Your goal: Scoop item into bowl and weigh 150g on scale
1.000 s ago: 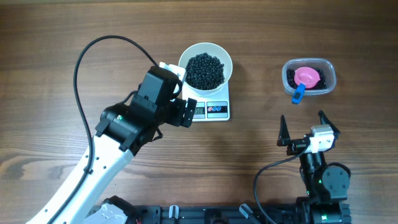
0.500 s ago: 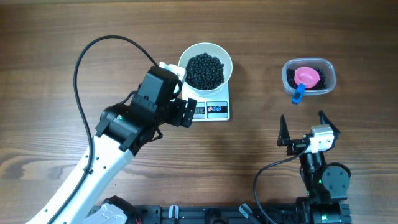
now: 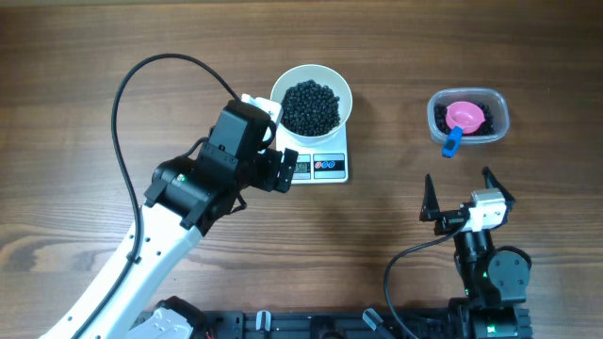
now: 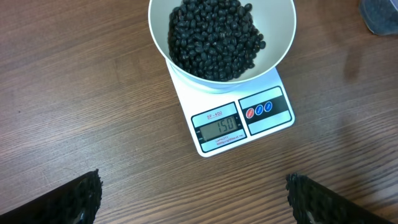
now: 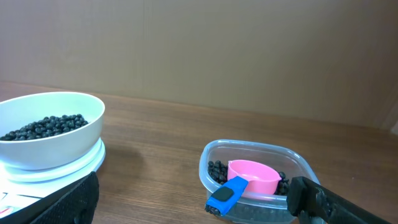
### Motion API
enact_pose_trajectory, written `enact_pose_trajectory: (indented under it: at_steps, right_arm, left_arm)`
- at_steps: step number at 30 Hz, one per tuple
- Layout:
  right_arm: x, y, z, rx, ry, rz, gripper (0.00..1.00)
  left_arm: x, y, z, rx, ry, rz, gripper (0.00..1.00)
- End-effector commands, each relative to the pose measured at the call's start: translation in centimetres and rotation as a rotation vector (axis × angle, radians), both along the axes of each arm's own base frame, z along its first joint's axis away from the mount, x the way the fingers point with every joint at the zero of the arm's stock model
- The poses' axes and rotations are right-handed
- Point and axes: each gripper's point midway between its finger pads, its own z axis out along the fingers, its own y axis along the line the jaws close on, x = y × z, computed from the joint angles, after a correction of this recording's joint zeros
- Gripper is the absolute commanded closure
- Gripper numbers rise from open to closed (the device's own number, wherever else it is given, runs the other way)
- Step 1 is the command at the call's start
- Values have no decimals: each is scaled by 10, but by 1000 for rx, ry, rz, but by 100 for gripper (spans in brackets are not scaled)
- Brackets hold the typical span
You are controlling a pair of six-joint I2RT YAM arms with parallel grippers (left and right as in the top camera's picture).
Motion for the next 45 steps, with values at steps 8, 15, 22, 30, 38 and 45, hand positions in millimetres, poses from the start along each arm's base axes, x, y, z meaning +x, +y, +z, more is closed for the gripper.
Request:
enact_pose_trajectory:
  at_steps: [8,15,22,30,38,45]
  right_arm:
    - [-1,0,2,-7,-14,-2,0]
    - [-1,0,2,-7,-14,-2,0]
    - [-1,0,2,-7,-14,-2,0]
    - [-1,0,2,-7,-14,-2,0]
    - [-1,0,2,-8,-14,-2,0]
    - [-1,0,2,-7,-14,-2,0]
  left_arm:
    - [-2,1,-4,8,15,-11,0]
    - [16,-3,12,-25,-80,18,0]
    - [51,19,35,-93,-207,172,0]
    - [77,53,45,-124,-286,283,0]
    - [84,64,51,-186,-297,340,0]
    - [65,72,42,-175,-279,345,0]
